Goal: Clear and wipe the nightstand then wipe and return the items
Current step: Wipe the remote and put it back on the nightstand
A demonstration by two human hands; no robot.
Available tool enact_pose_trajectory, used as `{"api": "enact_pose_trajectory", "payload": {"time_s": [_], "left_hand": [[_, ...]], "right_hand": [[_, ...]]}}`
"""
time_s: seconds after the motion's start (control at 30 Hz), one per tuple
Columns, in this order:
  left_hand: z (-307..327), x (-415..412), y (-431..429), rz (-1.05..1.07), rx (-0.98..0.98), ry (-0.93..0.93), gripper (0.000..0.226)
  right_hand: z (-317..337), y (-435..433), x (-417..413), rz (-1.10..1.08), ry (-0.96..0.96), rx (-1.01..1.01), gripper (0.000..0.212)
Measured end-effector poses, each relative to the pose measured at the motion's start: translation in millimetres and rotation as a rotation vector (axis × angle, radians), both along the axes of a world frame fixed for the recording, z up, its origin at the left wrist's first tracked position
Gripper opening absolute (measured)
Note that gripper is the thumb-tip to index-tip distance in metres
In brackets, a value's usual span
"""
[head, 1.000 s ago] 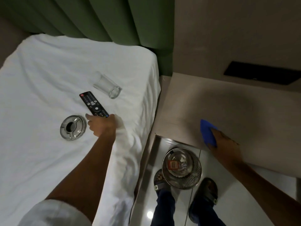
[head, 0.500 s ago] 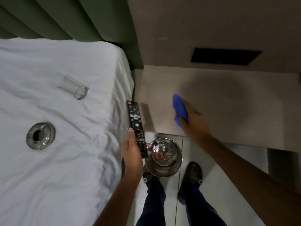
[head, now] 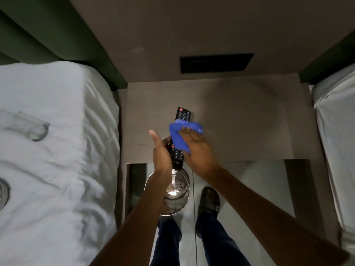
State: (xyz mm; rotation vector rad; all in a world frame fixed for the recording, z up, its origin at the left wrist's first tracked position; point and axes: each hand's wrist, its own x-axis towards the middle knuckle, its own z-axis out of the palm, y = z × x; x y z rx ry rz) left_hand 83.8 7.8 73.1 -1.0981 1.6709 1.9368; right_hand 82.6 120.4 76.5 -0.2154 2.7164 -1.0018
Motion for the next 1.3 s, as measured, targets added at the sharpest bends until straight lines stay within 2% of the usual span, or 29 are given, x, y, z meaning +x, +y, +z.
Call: {"api": "enact_pose_trajectory", "payload": {"time_s": [0.13, 0.2, 0.3, 0.4, 0.6, 0.77, 0.93, 1.07, 1.17, 1.3], "left_hand": [[-31, -33, 38, 0.07, 0.169, -0.087, 0.084], [-50, -40, 58, 0.055, 0.239, -0.146, 0.072], [-78, -44, 77, -0.105, 0.126, -0.197, 0.049], [-89, -47, 98, -0.234, -0.054, -0.159, 0.027], [-135, -48, 125, -0.254, -0.168, -0.093, 0.036], [-158, -54, 122, -0.226, -0.298, -0.099, 0.032], [-153, -63, 98, -0.213, -0.358, -0.091, 0.046], [-128, -59, 52, -0.337, -0.549, 0.129, 0.029], [-89, -57, -3, -0.458, -0.749, 0.356, 0.033], [-19, -74, -102, -0.498, -0.976, 0.591, 0.038]], "right_hand": [[-13, 34, 15, -0.007, 0.018, -0.005, 0.054], [-19, 57, 23, -0.016, -0.05, 0.0, 0.053], [-30, 83, 41, 0.016, -0.142, 0.045, 0.049], [-39, 108, 53, -0.093, -0.216, 0.024, 0.05], [-52, 147, 48, -0.294, -0.225, 0.023, 0.045], [-54, 155, 43, -0.304, -0.189, 0.017, 0.044], [-47, 136, 38, -0.309, -0.147, 0.002, 0.043], [-41, 106, 34, -0.295, -0.161, 0.031, 0.045], [-28, 69, 24, -0.292, -0.179, -0.005, 0.047], [3, -5, 0, -0.269, -0.081, -0.121, 0.058]]}}
